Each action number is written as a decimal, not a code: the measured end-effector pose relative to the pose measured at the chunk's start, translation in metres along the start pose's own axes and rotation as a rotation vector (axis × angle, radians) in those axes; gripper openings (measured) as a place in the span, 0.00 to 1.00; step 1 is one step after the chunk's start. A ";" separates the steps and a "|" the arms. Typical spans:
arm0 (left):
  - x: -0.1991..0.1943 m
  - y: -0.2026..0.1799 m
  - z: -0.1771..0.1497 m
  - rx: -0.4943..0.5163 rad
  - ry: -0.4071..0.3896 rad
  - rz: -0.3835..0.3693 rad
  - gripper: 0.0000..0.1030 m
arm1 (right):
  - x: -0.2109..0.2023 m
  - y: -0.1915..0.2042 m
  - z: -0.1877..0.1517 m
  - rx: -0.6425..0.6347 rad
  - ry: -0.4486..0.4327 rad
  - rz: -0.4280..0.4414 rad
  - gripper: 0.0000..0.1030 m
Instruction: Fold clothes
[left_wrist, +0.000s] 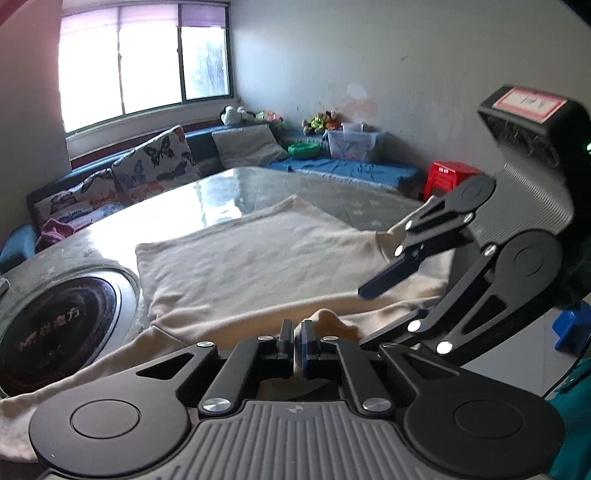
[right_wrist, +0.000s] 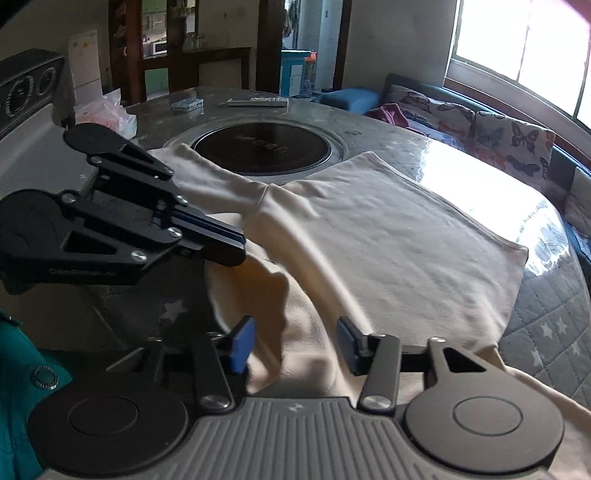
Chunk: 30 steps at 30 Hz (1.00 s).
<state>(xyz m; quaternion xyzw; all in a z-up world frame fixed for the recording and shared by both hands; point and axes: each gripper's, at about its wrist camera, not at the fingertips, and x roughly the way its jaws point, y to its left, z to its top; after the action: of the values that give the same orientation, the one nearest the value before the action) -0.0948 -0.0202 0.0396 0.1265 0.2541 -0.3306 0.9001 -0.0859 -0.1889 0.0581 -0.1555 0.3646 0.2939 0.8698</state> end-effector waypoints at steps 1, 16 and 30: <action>-0.001 0.000 0.000 0.003 -0.002 -0.003 0.04 | 0.000 0.000 0.001 0.007 -0.004 -0.004 0.42; 0.016 -0.009 -0.002 0.082 0.026 0.029 0.07 | 0.008 0.004 0.001 -0.011 0.007 -0.024 0.42; -0.002 -0.004 -0.008 0.055 0.024 -0.004 0.03 | 0.000 0.010 -0.001 -0.059 0.011 -0.023 0.10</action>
<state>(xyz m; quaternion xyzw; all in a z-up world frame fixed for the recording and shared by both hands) -0.1016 -0.0193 0.0338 0.1548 0.2561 -0.3376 0.8925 -0.0925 -0.1811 0.0567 -0.1867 0.3587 0.2935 0.8662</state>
